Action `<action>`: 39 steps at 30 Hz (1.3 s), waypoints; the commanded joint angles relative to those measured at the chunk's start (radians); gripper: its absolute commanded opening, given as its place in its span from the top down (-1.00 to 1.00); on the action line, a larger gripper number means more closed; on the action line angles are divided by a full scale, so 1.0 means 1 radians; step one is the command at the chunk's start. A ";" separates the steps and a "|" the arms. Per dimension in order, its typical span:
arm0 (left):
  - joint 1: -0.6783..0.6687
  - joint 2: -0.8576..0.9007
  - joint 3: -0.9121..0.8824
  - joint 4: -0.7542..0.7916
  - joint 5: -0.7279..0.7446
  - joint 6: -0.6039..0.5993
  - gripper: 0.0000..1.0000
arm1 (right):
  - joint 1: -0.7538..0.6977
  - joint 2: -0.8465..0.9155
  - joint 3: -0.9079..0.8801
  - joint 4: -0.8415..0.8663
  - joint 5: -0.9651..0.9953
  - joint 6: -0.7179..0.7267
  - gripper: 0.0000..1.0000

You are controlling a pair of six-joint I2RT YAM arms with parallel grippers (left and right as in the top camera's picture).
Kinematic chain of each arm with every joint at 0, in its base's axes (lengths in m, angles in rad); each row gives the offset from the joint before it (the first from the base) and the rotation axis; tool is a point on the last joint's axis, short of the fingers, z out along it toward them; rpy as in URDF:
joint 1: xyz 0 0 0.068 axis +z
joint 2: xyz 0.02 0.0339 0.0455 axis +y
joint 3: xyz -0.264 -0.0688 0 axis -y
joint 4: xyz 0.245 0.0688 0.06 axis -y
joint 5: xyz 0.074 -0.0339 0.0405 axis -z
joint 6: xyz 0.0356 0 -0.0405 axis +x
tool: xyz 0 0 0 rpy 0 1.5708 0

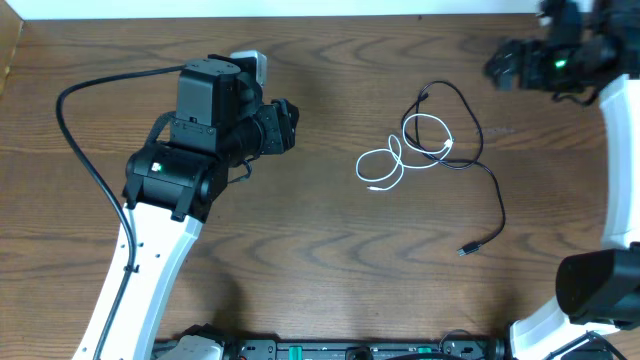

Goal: Untangle cables

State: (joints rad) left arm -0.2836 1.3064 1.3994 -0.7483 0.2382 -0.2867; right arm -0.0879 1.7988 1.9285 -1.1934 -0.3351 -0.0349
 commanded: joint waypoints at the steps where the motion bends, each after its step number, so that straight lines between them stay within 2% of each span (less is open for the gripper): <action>1: 0.006 0.007 0.007 -0.010 0.020 0.021 -0.15 | 0.072 -0.005 0.001 -0.060 -0.002 -0.060 -0.98; 6: 0.006 0.007 0.007 -0.022 0.042 0.025 -0.15 | 0.142 -0.005 0.000 -0.142 0.047 -0.060 -0.98; 9: 0.006 0.007 0.007 -0.026 0.042 0.025 -0.15 | 0.163 -0.005 -0.012 -0.177 0.043 -0.011 -0.98; 17: 0.006 0.007 0.007 -0.026 0.041 0.025 -0.15 | 0.193 -0.005 -0.113 -0.157 0.082 -0.011 -0.99; 39: 0.006 0.051 0.007 -0.019 0.038 0.025 -0.15 | 0.193 -0.005 -0.115 -0.157 0.082 -0.011 -0.99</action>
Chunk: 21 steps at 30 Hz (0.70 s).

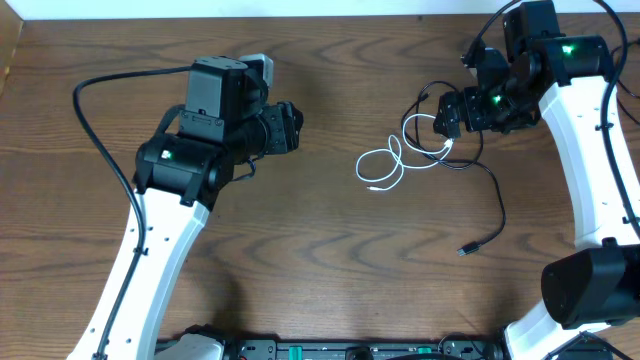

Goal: Untangle cables

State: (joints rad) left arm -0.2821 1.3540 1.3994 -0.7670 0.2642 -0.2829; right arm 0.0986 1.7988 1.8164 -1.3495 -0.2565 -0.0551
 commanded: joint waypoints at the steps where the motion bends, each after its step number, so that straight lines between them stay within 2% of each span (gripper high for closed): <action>1: 0.004 0.003 0.007 0.000 0.012 0.021 -0.15 | 0.006 -0.005 -0.003 -0.001 0.003 0.009 -0.99; 21: 0.001 0.004 0.007 -0.014 0.016 0.020 -0.15 | 0.006 -0.005 -0.003 -0.001 0.003 0.009 -0.98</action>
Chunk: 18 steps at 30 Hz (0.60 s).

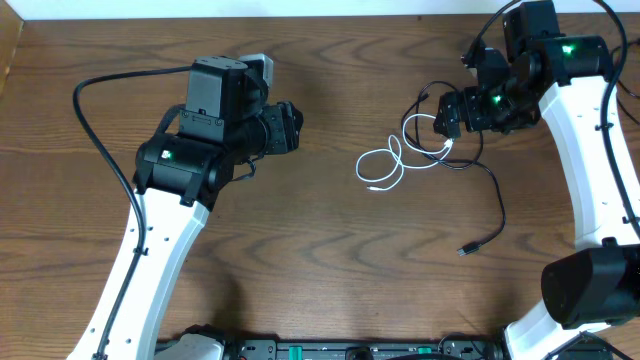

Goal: Untangle cables

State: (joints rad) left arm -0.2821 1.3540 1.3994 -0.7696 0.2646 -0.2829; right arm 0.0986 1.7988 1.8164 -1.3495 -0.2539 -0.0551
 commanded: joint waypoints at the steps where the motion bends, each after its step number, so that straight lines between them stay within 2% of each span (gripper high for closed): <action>1: 0.001 0.004 0.007 -0.015 0.015 0.020 -0.15 | 0.006 -0.005 -0.003 -0.001 0.001 0.009 -0.99; 2: 0.001 0.005 0.007 -0.023 0.015 0.021 -0.15 | 0.006 -0.005 -0.003 -0.001 0.002 0.007 -0.98; 5: 0.001 0.005 0.006 -0.034 0.016 0.020 -0.15 | 0.006 -0.005 -0.003 0.113 0.159 -0.129 -0.99; 8: 0.002 0.005 0.005 -0.052 0.015 0.020 -0.15 | 0.006 -0.005 -0.003 0.190 0.260 -0.155 -0.98; 15: 0.001 0.008 -0.007 -0.061 0.015 0.020 -0.15 | 0.006 -0.005 -0.003 0.200 0.253 -0.147 -0.98; 18: 0.001 0.014 -0.016 -0.065 0.016 0.019 -0.15 | 0.006 -0.005 -0.003 0.206 0.158 -0.086 -0.99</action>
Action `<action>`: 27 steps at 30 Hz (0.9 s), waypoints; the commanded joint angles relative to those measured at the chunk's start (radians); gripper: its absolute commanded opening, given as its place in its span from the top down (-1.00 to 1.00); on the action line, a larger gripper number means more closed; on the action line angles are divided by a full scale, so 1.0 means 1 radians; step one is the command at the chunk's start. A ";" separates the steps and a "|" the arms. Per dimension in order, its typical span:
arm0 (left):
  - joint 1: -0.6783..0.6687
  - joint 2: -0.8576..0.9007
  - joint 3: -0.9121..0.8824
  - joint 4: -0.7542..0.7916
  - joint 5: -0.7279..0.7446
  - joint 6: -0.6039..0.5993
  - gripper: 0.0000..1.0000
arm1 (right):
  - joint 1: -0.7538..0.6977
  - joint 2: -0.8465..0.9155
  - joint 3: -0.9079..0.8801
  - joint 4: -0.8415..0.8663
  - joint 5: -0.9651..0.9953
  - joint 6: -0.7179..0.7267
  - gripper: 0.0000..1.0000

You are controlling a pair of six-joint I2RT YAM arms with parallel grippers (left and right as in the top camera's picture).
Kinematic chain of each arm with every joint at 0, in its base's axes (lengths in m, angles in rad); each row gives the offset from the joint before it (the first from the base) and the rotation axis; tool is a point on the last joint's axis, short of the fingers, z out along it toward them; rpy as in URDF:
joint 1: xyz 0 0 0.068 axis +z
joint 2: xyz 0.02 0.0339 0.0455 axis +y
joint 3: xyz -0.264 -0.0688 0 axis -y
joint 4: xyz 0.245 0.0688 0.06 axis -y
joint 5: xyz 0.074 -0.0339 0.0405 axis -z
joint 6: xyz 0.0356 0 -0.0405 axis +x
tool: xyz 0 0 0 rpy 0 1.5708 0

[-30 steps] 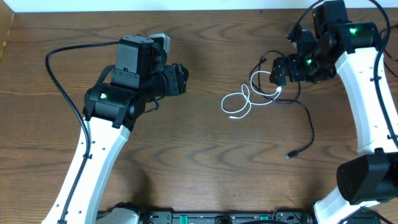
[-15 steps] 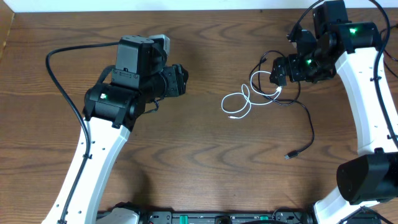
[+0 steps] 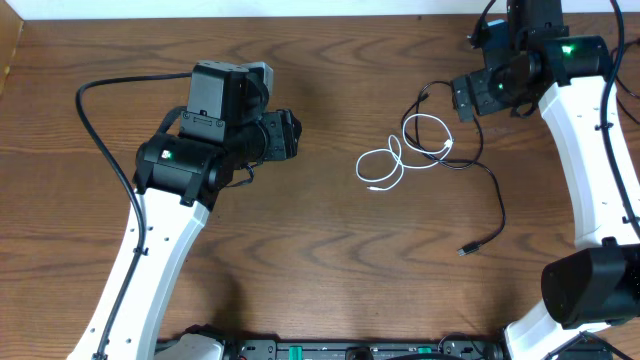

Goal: Untangle cables

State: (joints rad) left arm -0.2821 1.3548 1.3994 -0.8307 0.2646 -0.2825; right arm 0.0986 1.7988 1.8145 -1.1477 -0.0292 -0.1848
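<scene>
A thin white cable point(image 3: 381, 166) lies in loops at mid-table, its right loop crossing a black cable point(image 3: 478, 140). The black cable curls around that loop and trails down to a plug point(image 3: 466, 249) toward the table's front. My right gripper point(image 3: 463, 97) hovers just right of the black cable's far end, above the tangle; its fingers are a dark mass from overhead. My left gripper point(image 3: 288, 135) points right, well to the left of the white loops and apart from them. Neither gripper visibly holds a cable.
The wooden table point(image 3: 320, 260) runs the whole view, with a pale wall edge along the far side. My left arm's own black cord point(image 3: 95, 165) arcs over the table's left part. The right arm's white link point(image 3: 600, 180) stands along the right edge.
My right gripper has moved from directly over the tangle's right loop back toward the far edge and slightly right. The cables lie as before. The left arm has barely shifted.
At first my right gripper was up in the far right corner, away from the cables. Then it stood over the crossing of the white and black cables and stayed there. Now it sits a little farther back; the cables' layout looks the same throughout.
</scene>
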 commanded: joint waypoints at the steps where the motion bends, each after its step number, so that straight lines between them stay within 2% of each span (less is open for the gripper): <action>1: 0.001 0.016 -0.024 -0.004 0.016 0.017 -0.15 | 0.006 -0.005 -0.001 0.003 -0.099 0.072 -0.99; 7: -0.029 0.068 -0.047 -0.002 0.033 0.016 -0.15 | 0.006 -0.001 -0.001 0.000 -0.295 0.204 -0.98; 10: -0.061 0.114 -0.047 0.010 0.082 0.016 -0.15 | 0.007 0.007 -0.002 0.000 -0.397 0.109 -0.98; 12: -0.091 0.154 -0.047 0.029 0.110 0.016 -0.15 | 0.004 0.010 -0.003 -0.001 -0.370 0.103 -0.65; 17: -0.180 0.262 -0.047 0.134 0.156 0.016 -0.15 | -0.058 0.012 -0.003 -0.001 -0.268 0.309 -0.49; 23: -0.290 0.405 -0.047 0.343 0.151 0.017 -0.16 | -0.150 0.012 -0.003 -0.046 -0.280 0.334 -0.65; 27: -0.329 0.508 -0.047 0.443 0.077 0.016 -0.17 | -0.163 0.012 -0.003 -0.087 -0.279 0.306 -0.70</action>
State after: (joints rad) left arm -0.5896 1.7924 1.3628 -0.4175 0.3916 -0.2829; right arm -0.0658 1.8008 1.8114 -1.2175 -0.3065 0.1223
